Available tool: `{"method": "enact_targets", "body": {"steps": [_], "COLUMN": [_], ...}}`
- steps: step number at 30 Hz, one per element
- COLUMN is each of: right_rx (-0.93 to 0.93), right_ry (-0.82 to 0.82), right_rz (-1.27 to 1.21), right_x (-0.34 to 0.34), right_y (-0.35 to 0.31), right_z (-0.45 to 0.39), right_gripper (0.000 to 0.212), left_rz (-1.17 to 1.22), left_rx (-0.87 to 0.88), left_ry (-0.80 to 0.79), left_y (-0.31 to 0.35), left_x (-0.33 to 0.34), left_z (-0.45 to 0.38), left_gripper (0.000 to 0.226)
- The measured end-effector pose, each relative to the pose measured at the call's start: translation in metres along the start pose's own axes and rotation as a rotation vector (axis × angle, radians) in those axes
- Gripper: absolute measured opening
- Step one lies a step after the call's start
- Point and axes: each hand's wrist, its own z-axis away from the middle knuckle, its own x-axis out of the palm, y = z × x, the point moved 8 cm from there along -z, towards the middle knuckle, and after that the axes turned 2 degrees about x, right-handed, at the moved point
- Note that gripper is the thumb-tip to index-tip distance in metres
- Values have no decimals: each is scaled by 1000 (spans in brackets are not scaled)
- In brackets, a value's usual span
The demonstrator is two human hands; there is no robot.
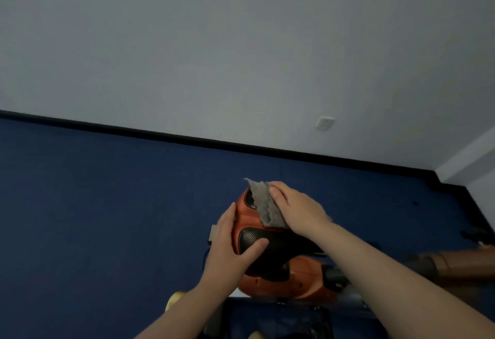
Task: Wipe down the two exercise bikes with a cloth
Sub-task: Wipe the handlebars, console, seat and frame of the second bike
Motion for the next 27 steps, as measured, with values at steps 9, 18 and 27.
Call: {"method": "enact_targets", "body": {"steps": [9,18,27], "right_rx": [426,157,958], "right_ry": [234,365,1012], "right_rz": [318,126,-476], "right_x": [-14,-23,3], "right_y": [30,16,49], "right_z": [34,60,120], "right_gripper": [47,47,45], "left_rz": [-235,-438,-501], "left_rx": [296,468,649], "left_ry": [-109,-374,-578], "left_y": [26,28,42], "left_x": [0,-22,-6], "left_z": [-11,-33,-44], "left_gripper": [90,84,84]}}
